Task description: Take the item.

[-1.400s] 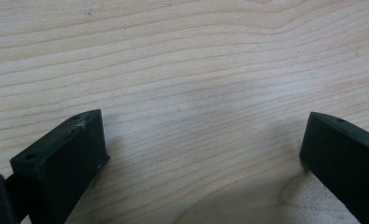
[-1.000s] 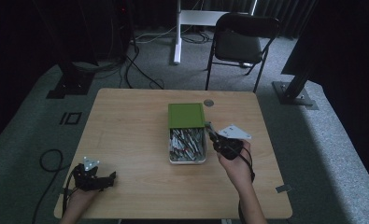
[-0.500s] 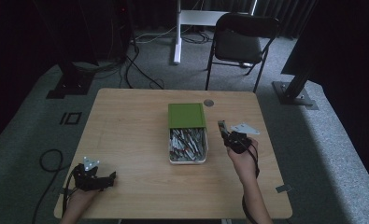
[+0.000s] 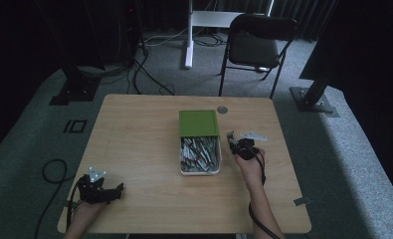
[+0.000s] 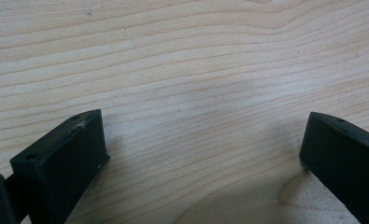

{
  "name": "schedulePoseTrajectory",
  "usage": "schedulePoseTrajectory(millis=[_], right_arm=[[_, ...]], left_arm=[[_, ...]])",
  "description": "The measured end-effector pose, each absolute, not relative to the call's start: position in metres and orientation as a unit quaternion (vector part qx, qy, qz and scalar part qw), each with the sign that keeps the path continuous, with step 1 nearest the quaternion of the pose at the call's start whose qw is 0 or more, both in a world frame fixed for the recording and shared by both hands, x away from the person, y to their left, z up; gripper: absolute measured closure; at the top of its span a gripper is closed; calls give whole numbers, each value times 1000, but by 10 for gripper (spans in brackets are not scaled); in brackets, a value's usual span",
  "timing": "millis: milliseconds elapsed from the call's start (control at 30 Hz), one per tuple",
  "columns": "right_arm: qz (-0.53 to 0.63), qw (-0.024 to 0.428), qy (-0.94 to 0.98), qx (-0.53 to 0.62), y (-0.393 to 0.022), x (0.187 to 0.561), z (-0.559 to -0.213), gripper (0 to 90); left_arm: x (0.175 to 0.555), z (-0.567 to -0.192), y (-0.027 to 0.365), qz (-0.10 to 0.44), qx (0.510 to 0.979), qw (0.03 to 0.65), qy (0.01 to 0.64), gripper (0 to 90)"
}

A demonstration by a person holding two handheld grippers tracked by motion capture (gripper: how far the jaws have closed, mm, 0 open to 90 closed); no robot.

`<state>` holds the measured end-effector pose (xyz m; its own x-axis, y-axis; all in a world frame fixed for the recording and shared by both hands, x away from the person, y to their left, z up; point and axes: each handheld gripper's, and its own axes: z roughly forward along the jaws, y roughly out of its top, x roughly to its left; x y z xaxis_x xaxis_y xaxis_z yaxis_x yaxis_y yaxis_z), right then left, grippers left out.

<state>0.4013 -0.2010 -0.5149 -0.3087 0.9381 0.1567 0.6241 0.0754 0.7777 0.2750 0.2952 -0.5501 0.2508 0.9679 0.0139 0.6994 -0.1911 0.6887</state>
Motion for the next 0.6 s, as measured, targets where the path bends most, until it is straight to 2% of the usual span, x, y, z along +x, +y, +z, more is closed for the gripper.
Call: schedulePoseTrajectory(millis=[400,433,467,600], right_arm=[[384,188,698,575,-205,418,-526,841],[385,188,696,577,-206,418,-527,797],[365,206,703,574,-208,418,-529,769],[354,216,699,582,-216,419,-535,732]], left_arm=[[275,-550,295,232,736,289,566,13],[275,-550,295,232,736,289,566,13],[275,-550,295,232,736,289,566,13],[275,-550,295,232,736,289,566,13]])
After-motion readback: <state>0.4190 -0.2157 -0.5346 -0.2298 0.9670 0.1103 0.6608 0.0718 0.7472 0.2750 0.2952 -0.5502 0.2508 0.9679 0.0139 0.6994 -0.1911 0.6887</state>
